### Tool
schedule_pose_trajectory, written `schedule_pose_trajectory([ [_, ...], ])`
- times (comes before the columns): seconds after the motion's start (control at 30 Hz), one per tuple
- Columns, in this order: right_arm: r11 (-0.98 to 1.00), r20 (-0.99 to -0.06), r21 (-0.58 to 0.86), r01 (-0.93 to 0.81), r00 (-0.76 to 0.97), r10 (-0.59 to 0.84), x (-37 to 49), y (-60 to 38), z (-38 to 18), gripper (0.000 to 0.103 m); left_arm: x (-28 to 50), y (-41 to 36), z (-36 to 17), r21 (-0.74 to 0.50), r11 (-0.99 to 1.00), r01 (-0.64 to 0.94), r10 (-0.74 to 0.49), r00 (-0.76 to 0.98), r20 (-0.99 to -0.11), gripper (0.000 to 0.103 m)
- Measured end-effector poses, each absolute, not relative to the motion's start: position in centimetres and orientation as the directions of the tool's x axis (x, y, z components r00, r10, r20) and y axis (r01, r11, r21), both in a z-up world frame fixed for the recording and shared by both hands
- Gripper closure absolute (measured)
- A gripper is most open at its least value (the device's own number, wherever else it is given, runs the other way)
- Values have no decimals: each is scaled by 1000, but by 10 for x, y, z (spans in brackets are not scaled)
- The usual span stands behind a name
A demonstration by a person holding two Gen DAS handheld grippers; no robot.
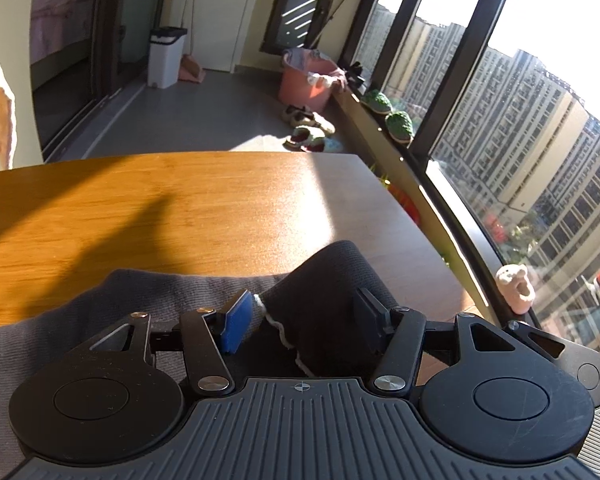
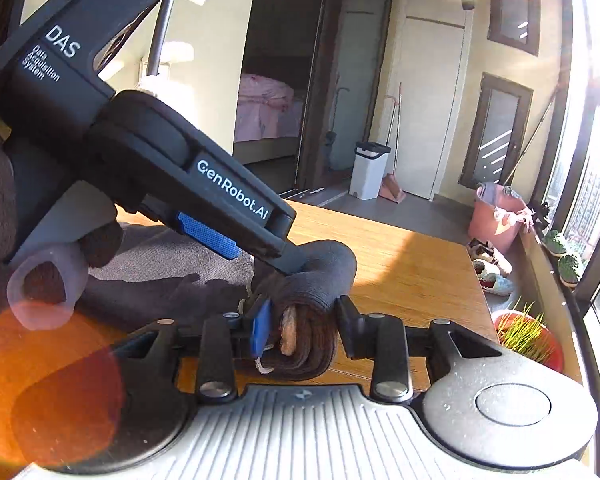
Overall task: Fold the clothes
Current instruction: 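Roll the cuff end over toward the waistband with both grippers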
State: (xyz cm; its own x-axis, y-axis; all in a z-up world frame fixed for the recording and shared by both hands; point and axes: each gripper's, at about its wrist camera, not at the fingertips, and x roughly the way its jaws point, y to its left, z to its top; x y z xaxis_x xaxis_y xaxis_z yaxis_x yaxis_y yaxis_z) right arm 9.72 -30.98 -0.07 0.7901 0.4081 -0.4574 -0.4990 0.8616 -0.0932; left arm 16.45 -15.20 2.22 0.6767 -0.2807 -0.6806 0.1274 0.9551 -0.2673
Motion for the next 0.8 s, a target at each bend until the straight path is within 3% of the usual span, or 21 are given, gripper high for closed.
schedule_pose_trajectory([
  [0.13,868,-459,-130,-479,805,375,108,-301,-7,68,164,-146,13,-273,957,100,-270,653,-707,43],
  [0.33,759,-430,-406,-508,840,332,81,-276,-20,72,157,-116,26,-400,916,36,-313,689,-654,42],
  [0.47,678,-395,-544,-494,864,313,71,-257,-29,72,159,-125,36,-398,912,98,-352,685,-638,41],
  [0.53,701,-414,-499,-509,851,323,74,-260,-27,72,164,-134,28,-396,912,108,-364,657,-660,44],
  [0.6,760,-450,-358,-542,814,368,80,-275,-20,70,168,-136,17,-417,904,96,-375,646,-665,44],
  [0.73,849,-471,-13,-528,752,461,98,-308,-7,45,169,-129,4,-426,900,87,-378,642,-667,44],
  [0.8,866,-465,62,-496,753,465,106,-312,-7,43,167,-126,2,-429,900,80,-376,641,-669,43],
])
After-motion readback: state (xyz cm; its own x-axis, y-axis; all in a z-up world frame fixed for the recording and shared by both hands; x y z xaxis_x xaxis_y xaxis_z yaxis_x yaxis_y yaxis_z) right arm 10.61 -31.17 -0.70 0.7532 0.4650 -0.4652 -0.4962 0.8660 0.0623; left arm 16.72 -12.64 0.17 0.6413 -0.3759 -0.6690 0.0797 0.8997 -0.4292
